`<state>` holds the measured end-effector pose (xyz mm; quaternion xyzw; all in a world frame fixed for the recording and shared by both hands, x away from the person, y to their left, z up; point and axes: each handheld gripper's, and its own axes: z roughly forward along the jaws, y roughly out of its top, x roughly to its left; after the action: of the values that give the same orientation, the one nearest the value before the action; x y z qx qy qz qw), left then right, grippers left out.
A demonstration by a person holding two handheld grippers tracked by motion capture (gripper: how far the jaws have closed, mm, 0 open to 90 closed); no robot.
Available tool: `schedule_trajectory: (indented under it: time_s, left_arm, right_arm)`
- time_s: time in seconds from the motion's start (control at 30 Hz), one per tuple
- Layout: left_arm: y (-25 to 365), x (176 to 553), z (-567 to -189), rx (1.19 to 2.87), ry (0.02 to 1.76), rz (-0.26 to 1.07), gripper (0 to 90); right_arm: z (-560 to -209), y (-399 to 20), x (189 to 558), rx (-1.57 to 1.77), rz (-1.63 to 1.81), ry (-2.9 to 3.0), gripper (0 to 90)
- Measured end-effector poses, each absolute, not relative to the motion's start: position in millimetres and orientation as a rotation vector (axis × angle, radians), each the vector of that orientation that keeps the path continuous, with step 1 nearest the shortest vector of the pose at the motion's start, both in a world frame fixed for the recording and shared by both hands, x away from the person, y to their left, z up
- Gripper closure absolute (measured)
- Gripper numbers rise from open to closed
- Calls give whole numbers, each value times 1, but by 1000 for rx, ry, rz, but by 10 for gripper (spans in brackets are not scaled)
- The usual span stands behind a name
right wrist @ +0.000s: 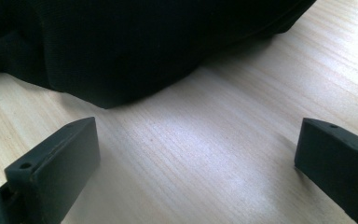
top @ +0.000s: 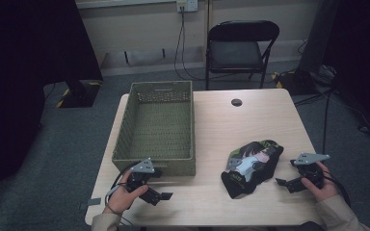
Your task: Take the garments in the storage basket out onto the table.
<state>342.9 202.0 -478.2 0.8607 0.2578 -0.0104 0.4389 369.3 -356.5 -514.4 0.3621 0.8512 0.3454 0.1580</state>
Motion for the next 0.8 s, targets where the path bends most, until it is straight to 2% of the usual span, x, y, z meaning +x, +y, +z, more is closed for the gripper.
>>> schedule_trajectory:
  time_s: [0.8]
  left_arm:
    - [225, 340, -482, 2135, 675, -46, 28]
  right_arm:
    - [-514, -356, 369, 1035, 988, 2435, 0]
